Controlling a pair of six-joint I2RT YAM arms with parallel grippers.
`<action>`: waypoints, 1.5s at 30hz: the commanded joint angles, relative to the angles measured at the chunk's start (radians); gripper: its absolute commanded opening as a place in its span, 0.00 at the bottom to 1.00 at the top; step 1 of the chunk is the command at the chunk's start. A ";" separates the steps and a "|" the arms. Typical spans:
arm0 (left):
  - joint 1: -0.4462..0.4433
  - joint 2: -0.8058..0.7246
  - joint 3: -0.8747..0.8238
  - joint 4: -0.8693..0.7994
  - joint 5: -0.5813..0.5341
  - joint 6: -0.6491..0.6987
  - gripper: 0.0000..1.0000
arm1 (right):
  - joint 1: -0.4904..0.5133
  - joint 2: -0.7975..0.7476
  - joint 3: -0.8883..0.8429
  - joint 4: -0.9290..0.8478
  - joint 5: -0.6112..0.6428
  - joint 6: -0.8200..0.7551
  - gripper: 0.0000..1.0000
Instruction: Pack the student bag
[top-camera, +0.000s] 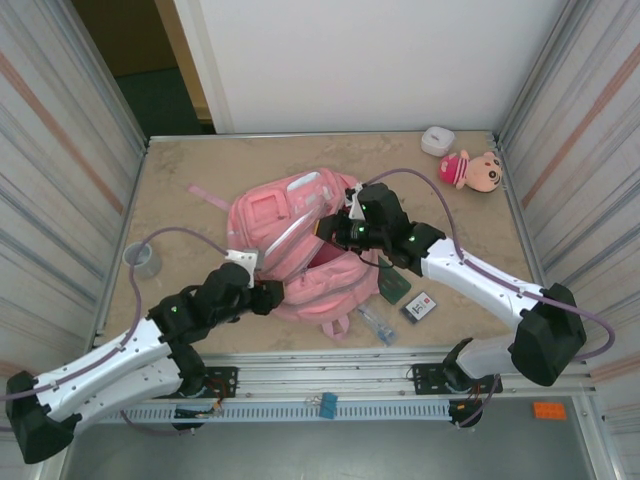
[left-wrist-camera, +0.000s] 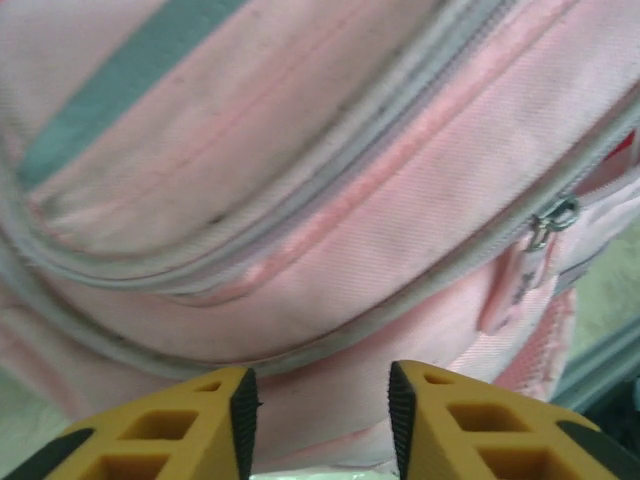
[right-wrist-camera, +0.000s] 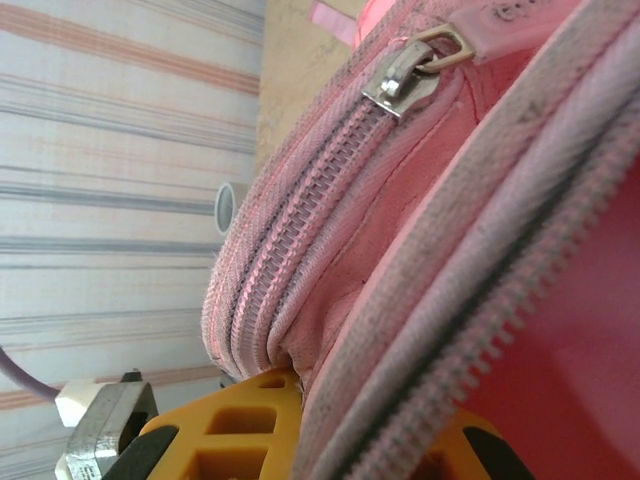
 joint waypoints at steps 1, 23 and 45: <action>-0.034 0.024 0.024 0.096 0.055 0.030 0.45 | 0.017 -0.031 0.077 0.081 -0.028 -0.027 0.00; -0.218 0.414 0.267 -0.151 -0.452 -0.146 0.18 | 0.092 -0.011 0.128 0.015 0.069 0.022 0.00; -0.079 0.005 -0.020 -0.105 -0.264 -0.065 0.00 | -0.149 -0.035 0.134 -0.049 -0.144 0.017 0.31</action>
